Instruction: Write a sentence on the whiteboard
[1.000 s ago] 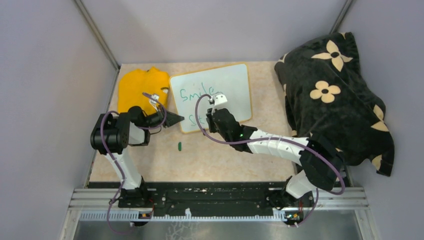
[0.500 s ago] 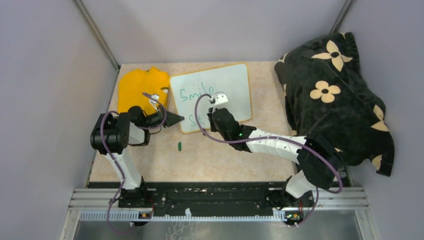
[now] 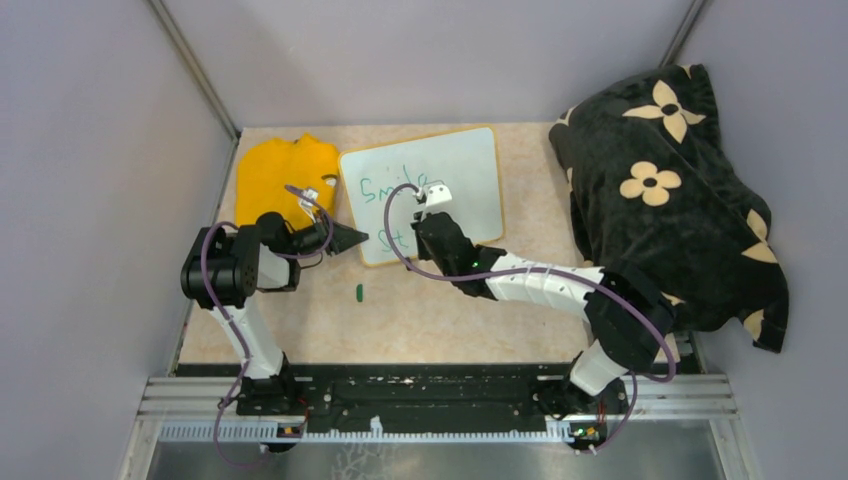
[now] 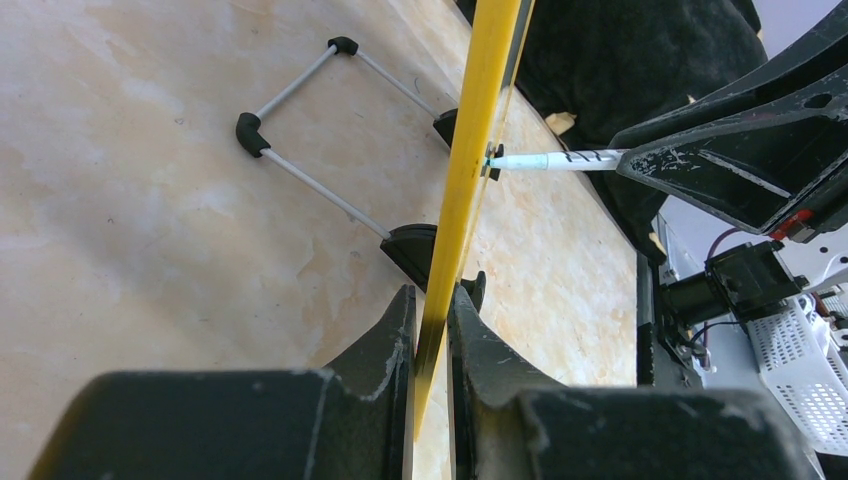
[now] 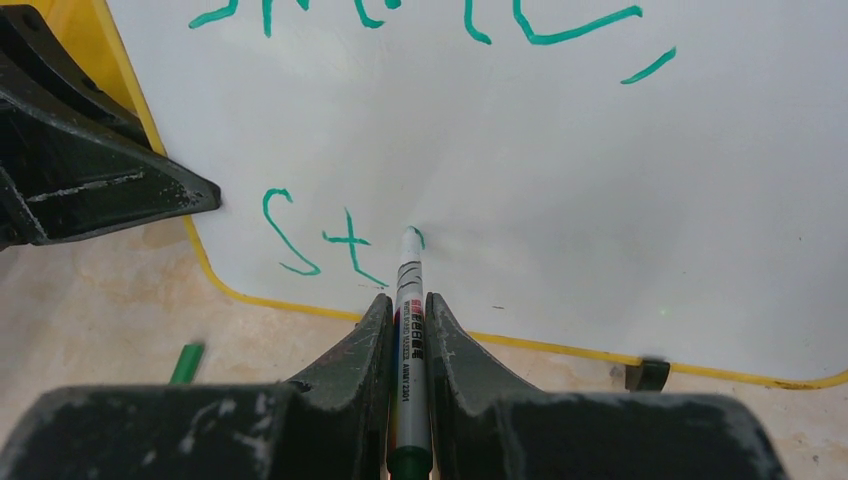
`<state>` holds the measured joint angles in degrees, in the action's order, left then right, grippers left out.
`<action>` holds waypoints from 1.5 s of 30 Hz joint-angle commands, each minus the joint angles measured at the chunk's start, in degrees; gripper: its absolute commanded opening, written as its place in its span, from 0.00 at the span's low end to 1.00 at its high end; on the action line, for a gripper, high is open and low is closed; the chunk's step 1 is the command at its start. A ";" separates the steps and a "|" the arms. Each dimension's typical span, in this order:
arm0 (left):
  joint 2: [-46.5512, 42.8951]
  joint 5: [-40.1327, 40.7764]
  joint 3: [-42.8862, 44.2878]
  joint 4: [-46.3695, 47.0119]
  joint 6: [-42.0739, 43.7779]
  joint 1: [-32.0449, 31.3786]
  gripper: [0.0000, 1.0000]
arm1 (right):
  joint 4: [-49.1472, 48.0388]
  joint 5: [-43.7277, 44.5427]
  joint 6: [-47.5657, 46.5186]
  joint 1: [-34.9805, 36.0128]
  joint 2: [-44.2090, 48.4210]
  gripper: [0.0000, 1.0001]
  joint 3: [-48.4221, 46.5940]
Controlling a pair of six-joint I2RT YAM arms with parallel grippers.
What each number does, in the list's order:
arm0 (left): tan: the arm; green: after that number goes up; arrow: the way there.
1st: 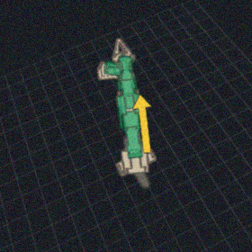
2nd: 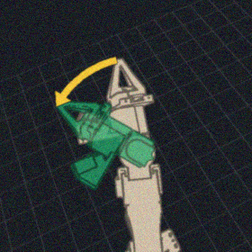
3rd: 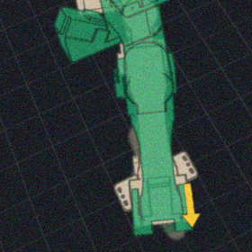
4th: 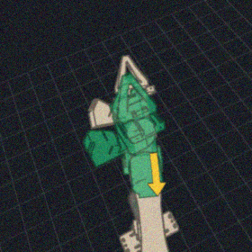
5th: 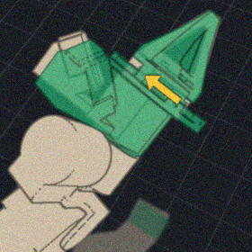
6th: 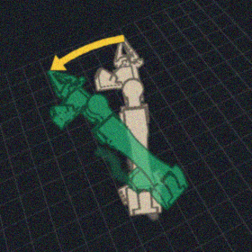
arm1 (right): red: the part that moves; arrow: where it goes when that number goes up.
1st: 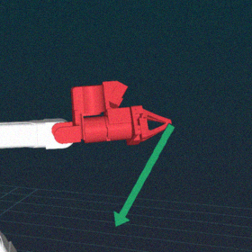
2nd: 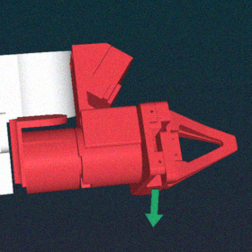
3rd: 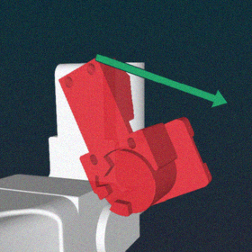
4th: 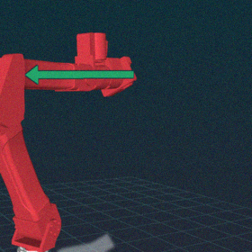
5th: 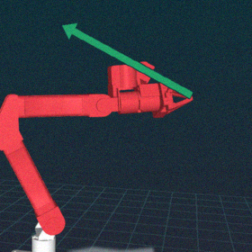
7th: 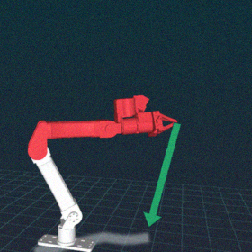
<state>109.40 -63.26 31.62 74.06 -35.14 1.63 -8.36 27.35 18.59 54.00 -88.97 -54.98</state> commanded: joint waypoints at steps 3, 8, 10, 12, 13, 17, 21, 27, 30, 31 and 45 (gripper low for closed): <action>1.51 1.87 0.55 -2.08 0.68 -0.06 0.00 | -2.19 -0.37 -0.31 -0.46 -1.77 0.00 -3.22; 1.50 1.98 0.55 -2.08 0.68 -0.05 0.00 | -1.71 -1.74 0.12 -0.47 -2.08 0.00 -2.62; 1.47 1.99 0.55 -2.12 0.68 -0.09 0.00 | -1.53 -2.07 0.34 -0.47 -2.04 0.00 -2.02; 1.46 2.00 0.55 -2.16 0.68 -0.05 0.00 | -1.36 -2.13 0.61 -0.51 -1.85 0.00 -1.08; 1.48 2.01 0.60 -2.17 0.68 -0.06 0.00 | -1.38 -2.15 0.73 -0.42 -1.66 0.00 -0.50; 1.53 1.92 0.63 -2.17 0.69 -0.05 0.00 | -1.36 -1.98 1.22 -0.46 -0.86 0.00 1.44; 1.52 1.89 0.62 -2.17 0.65 -0.06 0.00 | -1.13 -1.58 1.33 -0.47 -0.39 0.00 2.38; 1.51 1.92 0.64 -2.17 0.63 -0.05 0.00 | -0.91 0.16 1.23 -0.49 0.18 0.00 2.77; 1.52 1.94 0.59 -2.17 0.60 -0.07 0.00 | -0.87 1.03 0.99 -0.70 0.42 0.00 2.25; 1.56 1.99 0.57 -2.17 0.67 -0.06 0.00 | -0.87 1.16 0.92 -0.85 0.53 0.00 2.03; 1.51 1.92 0.57 -2.16 0.69 -0.05 0.00 | -0.69 2.23 -0.98 -1.83 0.68 0.00 -1.80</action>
<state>109.43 -63.02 31.90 73.65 -35.11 1.61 -7.46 25.39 19.16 53.87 -89.76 -53.47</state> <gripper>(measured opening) 0.177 0.127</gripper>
